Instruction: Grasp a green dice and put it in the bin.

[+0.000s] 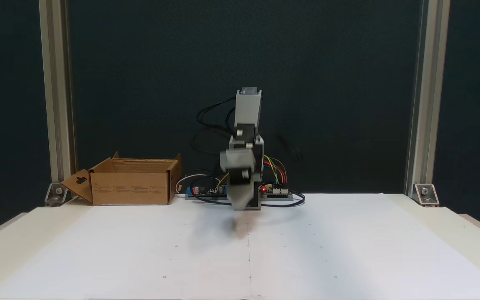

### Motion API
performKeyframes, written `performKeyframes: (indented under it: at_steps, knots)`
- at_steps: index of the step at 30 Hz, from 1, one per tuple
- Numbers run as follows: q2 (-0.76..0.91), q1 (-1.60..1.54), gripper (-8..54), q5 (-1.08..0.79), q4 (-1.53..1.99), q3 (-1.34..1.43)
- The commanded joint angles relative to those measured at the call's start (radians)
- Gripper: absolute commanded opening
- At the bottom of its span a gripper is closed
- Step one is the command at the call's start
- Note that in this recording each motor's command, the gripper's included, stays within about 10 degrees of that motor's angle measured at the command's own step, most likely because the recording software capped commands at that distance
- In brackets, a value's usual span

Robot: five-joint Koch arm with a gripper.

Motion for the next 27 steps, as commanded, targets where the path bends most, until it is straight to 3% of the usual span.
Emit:
performKeyframes:
  at_steps: [1, 9, 13, 27]
  knots:
    - [0.1, 0.014, 44.6, -0.061, -0.17, 0.054]
    - [0.1, 0.008, 44.2, -0.063, -0.354, 0.392]
    - [0.101, -0.029, 44.6, -0.067, -0.517, 0.397]
    - [0.103, -0.058, 44.6, -0.087, -0.518, 0.397]
